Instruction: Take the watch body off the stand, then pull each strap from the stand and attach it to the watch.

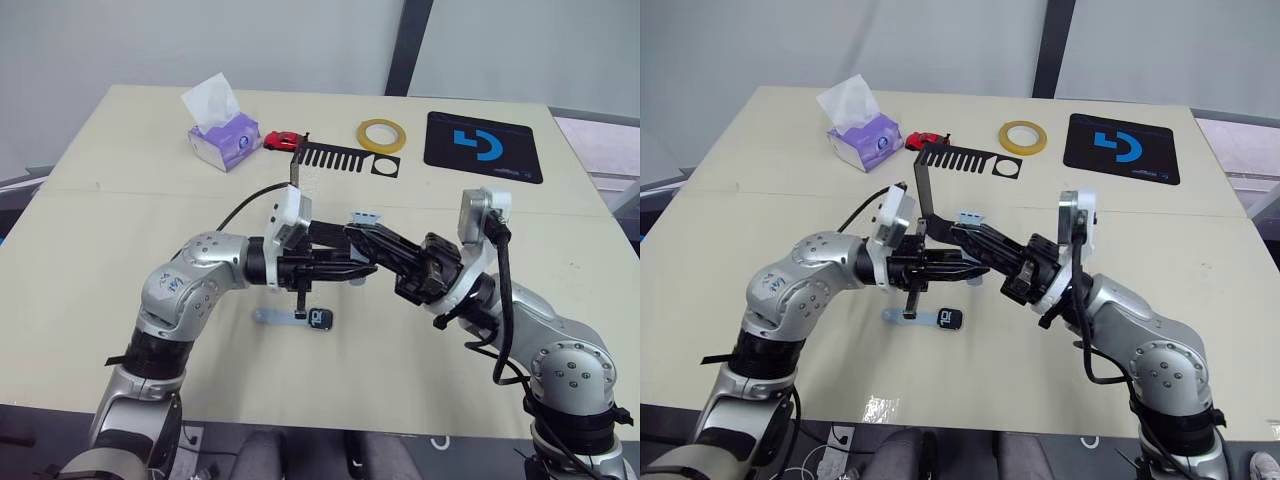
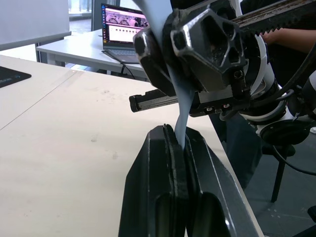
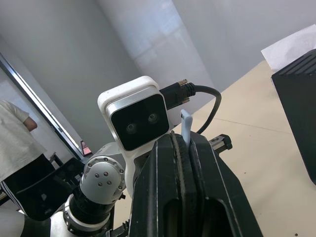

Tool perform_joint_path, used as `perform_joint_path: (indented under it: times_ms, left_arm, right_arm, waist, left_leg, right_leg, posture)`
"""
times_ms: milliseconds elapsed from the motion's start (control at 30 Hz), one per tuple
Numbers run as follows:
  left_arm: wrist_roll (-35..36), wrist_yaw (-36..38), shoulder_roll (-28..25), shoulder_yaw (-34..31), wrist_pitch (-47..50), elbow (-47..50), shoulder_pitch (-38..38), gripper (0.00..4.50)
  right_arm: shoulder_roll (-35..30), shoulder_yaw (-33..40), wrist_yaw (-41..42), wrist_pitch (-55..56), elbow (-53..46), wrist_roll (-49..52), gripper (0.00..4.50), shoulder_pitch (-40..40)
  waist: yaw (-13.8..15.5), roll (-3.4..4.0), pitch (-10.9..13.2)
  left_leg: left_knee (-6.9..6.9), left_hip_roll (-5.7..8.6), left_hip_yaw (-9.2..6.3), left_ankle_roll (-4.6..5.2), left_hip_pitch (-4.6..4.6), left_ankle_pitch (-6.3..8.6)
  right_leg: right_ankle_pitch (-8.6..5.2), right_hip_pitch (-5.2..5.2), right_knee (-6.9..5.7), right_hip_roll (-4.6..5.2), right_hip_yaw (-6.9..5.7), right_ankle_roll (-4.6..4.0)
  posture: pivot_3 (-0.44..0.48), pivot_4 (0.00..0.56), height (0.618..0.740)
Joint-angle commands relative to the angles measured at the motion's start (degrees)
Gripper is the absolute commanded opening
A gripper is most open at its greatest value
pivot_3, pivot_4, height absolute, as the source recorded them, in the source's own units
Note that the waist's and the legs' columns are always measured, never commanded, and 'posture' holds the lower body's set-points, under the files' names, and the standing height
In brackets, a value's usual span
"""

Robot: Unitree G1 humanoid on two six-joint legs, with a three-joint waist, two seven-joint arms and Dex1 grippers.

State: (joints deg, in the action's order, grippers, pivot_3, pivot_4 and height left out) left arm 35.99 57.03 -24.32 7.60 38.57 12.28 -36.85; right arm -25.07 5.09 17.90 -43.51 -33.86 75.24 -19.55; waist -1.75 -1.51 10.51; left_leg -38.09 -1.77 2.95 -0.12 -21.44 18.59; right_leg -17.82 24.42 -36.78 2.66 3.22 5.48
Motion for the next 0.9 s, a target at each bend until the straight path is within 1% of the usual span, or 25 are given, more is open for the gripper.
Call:
perform_joint_path:
  times_ms: [33, 267, 367, 400, 433, 467, 500, 600, 633, 667, 733, 800, 900]
  left_arm:
    - [1.92, -0.39, 0.74, -1.62, -0.16, 1.79, -1.38, 0.00]
    - [2.99, -0.51, 0.58, -1.98, 1.95, 2.51, -0.88, 0.00]
    - [3.76, 0.76, -1.05, -2.41, 2.87, 3.12, -0.23, 1.08]
    - [3.64, 1.67, -2.41, -2.46, 3.04, 3.35, -0.07, 1.47]
    - [3.56, 3.23, -4.65, -2.73, 3.27, 3.49, 0.08, 1.71]
    - [3.42, 4.56, -6.74, -2.93, 3.49, 3.47, 0.12, 2.40]
    - [3.38, 5.43, -8.18, -3.06, 3.62, 3.49, 0.18, 2.62]
    - [1.66, 10.35, -14.48, -1.54, 3.82, 2.16, -0.42, 3.91]
    - [0.33, 12.27, -16.33, -0.41, 2.59, 1.86, -0.36, 4.36]
    - [-1.83, 13.87, -18.03, 1.28, 0.71, 1.72, -0.05, 4.47]
    - [-6.34, 15.21, -19.66, 4.33, -3.58, 1.24, 0.63, 4.47]
    - [-9.85, 14.78, -19.89, 6.53, -5.96, 0.36, 0.96, 4.47]
    - [-16.46, 14.41, -19.36, 9.62, -13.57, -2.02, 2.36, 4.47]
  right_arm:
    - [0.03, -0.48, 0.26, 1.30, -2.46, -1.25, 0.04, 0.33]
    - [0.43, -0.86, 0.06, 2.16, -2.62, -2.06, 0.04, 0.42]
    - [-0.48, -0.67, 0.61, 1.98, -3.00, -2.14, 0.00, 0.27]
    - [-1.11, -0.45, 0.73, 1.88, -3.25, -2.39, 0.00, 0.14]
    - [-2.56, -0.01, 0.98, 1.67, -3.98, -3.26, 0.00, 0.03]
    - [-4.31, 0.43, 1.37, 1.46, -4.90, -4.40, 0.00, 0.06]
    - [-5.54, 0.67, 1.62, 1.36, -5.59, -5.18, 0.00, 0.15]
    - [-12.58, 1.38, 4.09, 1.83, -9.82, -12.57, 0.00, 2.34]
    - [-14.97, 1.43, 5.02, 2.55, -11.14, -15.80, 0.00, 3.54]
    - [-17.47, 1.39, 6.17, 3.73, -12.53, -19.59, 0.00, 5.10]
    - [-20.75, 2.40, 7.81, 5.61, -15.07, -24.43, 0.00, 8.26]
    - [-22.75, 3.07, 8.72, 7.49, -16.94, -28.85, 0.00, 10.68]
    - [-27.44, 3.35, 12.12, 12.82, -20.98, -39.76, 0.00, 17.00]
  waist:
    - [0.01, 0.00, 0.00]
    - [0.01, 0.00, 0.00]
    - [-0.03, 0.00, 0.00]
    - [-0.06, 0.00, 0.00]
    - [-0.07, 0.00, 0.00]
    - [-0.08, 0.00, 0.00]
    - [-0.10, 0.00, 0.00]
    - [0.04, 0.00, 0.00]
    - [0.07, 0.00, 0.00]
    - [0.11, 0.00, 0.00]
    - [0.24, 0.00, 0.00]
    - [0.39, 0.00, 0.00]
    - [0.39, -0.01, 0.00]
  left_leg:
    - [0.00, 0.00, 0.00, 0.00, 0.00, 0.00]
    - [0.00, 0.00, 0.00, 0.00, 0.00, 0.00]
    - [-0.01, 0.00, 0.00, 0.00, 0.00, 0.00]
    - [-0.01, 0.00, 0.00, 0.00, 0.00, 0.00]
    - [-0.01, 0.00, 0.00, 0.00, 0.00, 0.00]
    - [0.00, 0.00, 0.01, -0.01, 0.00, 0.00]
    - [-0.01, 0.00, 0.01, -0.01, 0.00, 0.00]
    - [0.00, 0.00, 0.01, -0.01, 0.00, 0.00]
    - [0.01, 0.01, 0.01, -0.01, -0.01, 0.00]
    - [0.02, 0.01, 0.00, 0.00, -0.01, 0.00]
    - [0.02, 0.04, 0.01, 0.01, -0.03, 0.00]
    - [-0.01, 0.08, 0.01, 0.04, -0.07, 0.00]
    - [-0.04, 0.07, 0.03, 0.08, -0.10, 0.02]
  right_leg:
    - [0.00, 0.00, 0.00, 0.00, 0.00, 0.00]
    - [0.00, 0.00, -0.01, -0.01, 0.00, 0.00]
    - [0.00, 0.00, -0.02, -0.01, 0.00, 0.00]
    - [0.00, 0.01, -0.02, -0.01, 0.00, 0.00]
    - [0.00, 0.02, -0.03, -0.01, 0.01, 0.00]
    - [0.00, 0.03, -0.04, -0.01, 0.01, 0.00]
    - [0.00, 0.05, -0.07, -0.01, 0.01, 0.00]
    - [-0.01, 0.05, -0.05, -0.01, 0.00, -0.02]
    - [-0.01, 0.05, 0.01, -0.01, 0.00, -0.02]
    - [-0.01, 0.03, 0.04, -0.01, -0.01, -0.02]
    - [-0.01, 0.02, 0.13, -0.01, -0.01, -0.02]
    - [0.00, -0.01, 0.24, 0.00, 0.01, 0.00]
    - [0.01, -0.02, 0.27, -0.02, 0.03, 0.02]
  posture:
    - [0.000, 0.150, 0.738]
    - [0.000, 0.150, 0.738]
    - [0.000, 0.150, 0.738]
    - [0.000, 0.150, 0.738]
    - [0.000, 0.150, 0.738]
    - [0.000, 0.150, 0.738]
    - [0.000, 0.150, 0.738]
    - [0.000, 0.150, 0.738]
    - [0.000, 0.150, 0.738]
    - [0.000, 0.150, 0.738]
    - [0.000, 0.150, 0.738]
    - [0.000, 0.150, 0.738]
    - [0.000, 0.150, 0.738]
